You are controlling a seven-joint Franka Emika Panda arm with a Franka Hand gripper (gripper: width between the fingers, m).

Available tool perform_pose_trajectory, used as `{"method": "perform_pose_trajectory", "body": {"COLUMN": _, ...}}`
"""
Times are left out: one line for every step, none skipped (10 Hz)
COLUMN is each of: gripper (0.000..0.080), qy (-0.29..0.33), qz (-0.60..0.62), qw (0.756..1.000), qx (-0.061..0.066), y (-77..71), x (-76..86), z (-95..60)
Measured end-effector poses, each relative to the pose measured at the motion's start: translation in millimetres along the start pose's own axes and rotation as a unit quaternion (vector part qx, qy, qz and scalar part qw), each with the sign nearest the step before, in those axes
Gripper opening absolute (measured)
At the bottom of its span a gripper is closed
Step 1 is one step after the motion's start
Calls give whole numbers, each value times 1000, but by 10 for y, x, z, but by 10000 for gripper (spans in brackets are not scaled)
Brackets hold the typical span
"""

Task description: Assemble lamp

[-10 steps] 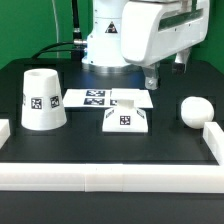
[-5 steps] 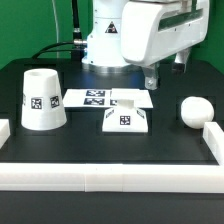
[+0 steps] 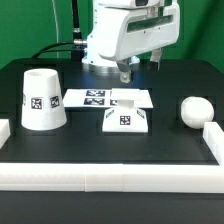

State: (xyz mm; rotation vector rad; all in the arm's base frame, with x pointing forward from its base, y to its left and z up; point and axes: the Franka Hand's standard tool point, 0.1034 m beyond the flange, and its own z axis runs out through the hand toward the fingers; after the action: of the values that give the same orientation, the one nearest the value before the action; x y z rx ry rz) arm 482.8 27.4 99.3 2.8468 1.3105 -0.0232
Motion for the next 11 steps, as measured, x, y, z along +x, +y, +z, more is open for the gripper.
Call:
{"method": "perform_pose_trajectory", "body": {"gripper": 699, "qy": 0, "qz": 0, "qw": 1000, "qx": 0, "y": -2, "x": -1, "z": 4}}
{"method": "perform_pose_trajectory", "body": {"gripper": 699, "qy": 0, "qz": 45, "qw": 999, "qx": 2, "y": -9, "x": 2, "z": 7}}
{"method": "perform_pose_trajectory", "body": {"gripper": 699, "qy": 0, "qz": 72, "qw": 997, "qx": 3, "y": -12, "x": -17, "z": 15}}
{"method": "perform_pose_trajectory", "body": {"gripper": 699, "qy": -4, "qz": 133, "qw": 991, "qx": 8, "y": -24, "x": -122, "z": 52}}
{"method": "perform_pose_trajectory", "body": {"gripper": 699, "qy": -10, "qz": 187, "qw": 982, "qx": 10, "y": -18, "x": -233, "z": 84}}
{"method": "perform_pose_trajectory", "body": {"gripper": 699, "qy": -13, "qz": 223, "qw": 975, "qx": 11, "y": 29, "x": -316, "z": 104}}
{"method": "perform_pose_trajectory", "body": {"gripper": 699, "qy": -13, "qz": 264, "qw": 964, "qx": 12, "y": 61, "x": -360, "z": 114}}
{"method": "perform_pose_trajectory", "body": {"gripper": 699, "qy": -12, "qz": 292, "qw": 956, "qx": 13, "y": 71, "x": -370, "z": 120}}
{"method": "perform_pose_trajectory", "body": {"gripper": 699, "qy": -11, "qz": 319, "qw": 948, "qx": 15, "y": 58, "x": -355, "z": 120}}
{"method": "perform_pose_trajectory", "body": {"gripper": 699, "qy": -11, "qz": 338, "qw": 941, "qx": 16, "y": 52, "x": -349, "z": 121}}
{"method": "perform_pose_trajectory", "body": {"gripper": 699, "qy": -10, "qz": 378, "qw": 925, "qx": 19, "y": 44, "x": -339, "z": 122}}
